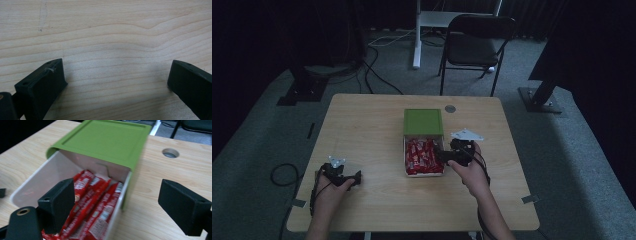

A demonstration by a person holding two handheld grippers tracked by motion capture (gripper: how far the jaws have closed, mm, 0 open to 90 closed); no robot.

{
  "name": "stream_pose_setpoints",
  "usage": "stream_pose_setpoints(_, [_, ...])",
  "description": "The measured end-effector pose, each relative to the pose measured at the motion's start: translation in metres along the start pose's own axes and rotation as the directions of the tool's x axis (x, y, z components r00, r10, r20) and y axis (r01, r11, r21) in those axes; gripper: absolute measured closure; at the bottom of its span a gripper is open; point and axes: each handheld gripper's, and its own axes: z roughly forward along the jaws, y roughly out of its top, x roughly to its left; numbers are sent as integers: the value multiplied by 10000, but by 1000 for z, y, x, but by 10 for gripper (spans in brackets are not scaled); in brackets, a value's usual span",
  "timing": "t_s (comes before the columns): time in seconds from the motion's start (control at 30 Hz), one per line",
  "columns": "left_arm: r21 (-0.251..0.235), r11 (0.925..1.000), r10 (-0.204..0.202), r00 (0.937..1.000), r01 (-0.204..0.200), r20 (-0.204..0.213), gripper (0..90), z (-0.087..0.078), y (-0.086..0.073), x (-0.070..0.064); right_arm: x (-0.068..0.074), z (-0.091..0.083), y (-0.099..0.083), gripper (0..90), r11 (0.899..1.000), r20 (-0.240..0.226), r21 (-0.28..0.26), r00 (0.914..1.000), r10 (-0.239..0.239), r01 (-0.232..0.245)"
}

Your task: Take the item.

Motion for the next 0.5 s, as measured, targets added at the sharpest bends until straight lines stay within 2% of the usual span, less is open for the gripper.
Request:
stream_pose_setpoints(0.2, [0,10000,-6,10000,6,6,19,0,0,0,12,5,4,137,9999,-197,-6,9997,-169,168])
stream_pose_setpoints(0.5, [-3,10000,-7,10000,7,2,19,0,0,0,30,23,2,149,9993,-534,283,9983,-217,232])
